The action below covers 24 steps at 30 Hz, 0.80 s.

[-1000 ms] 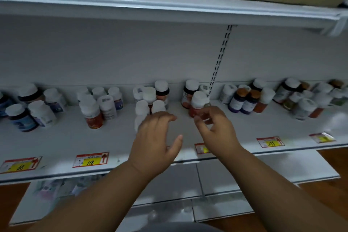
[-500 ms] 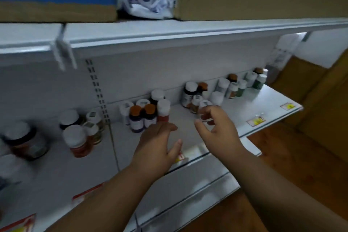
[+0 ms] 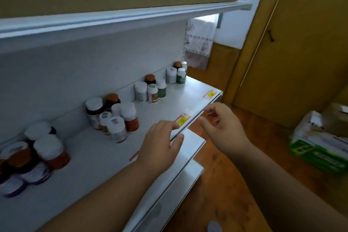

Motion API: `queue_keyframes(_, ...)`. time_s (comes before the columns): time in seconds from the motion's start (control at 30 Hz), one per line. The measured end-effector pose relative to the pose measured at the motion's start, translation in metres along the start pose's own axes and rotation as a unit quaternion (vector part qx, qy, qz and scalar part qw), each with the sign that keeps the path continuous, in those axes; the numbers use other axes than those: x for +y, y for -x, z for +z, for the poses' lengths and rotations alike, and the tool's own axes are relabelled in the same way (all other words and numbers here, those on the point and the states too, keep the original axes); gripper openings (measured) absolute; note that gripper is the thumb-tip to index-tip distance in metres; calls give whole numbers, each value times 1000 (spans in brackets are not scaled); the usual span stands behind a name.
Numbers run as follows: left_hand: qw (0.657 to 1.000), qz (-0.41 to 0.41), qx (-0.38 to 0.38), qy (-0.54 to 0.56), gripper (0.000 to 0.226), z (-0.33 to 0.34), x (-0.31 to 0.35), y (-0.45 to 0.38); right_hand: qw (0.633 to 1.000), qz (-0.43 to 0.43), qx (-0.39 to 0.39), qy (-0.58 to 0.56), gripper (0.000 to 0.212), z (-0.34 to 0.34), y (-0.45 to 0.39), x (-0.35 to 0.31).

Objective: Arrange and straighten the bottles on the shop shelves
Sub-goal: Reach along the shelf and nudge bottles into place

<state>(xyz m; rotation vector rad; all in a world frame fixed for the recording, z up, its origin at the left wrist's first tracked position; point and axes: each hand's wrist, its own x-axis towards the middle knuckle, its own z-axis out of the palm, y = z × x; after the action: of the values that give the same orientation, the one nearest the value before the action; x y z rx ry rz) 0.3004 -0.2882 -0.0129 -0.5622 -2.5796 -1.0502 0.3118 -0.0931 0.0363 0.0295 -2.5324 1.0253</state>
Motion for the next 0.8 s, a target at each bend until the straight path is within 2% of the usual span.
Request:
queue_keyframes(0.13,999,-32,15,-11,18,56,11,-56,999,-13,-37,-16,24,-16,-49,61)
queue_keyframes(0.4,988,-145,42,-18,22,140,45,-140,986,-42,-152,-53,31,-20,-154,147)
queue_keyframes(0.57,978,-197,61,-44,28,149,24,-178,981,-63,-170,-76,40,16,-219,163)
queue_keyframes(0.7,964,-251,61,-60,28,159,-8,-214,979,-42,-193,-45,49,56,-284,170)
queue_keyframes(0.8,963,-253,74,-62,28,167,-27,-240,974,-53,-222,11,52,82,-327,178)
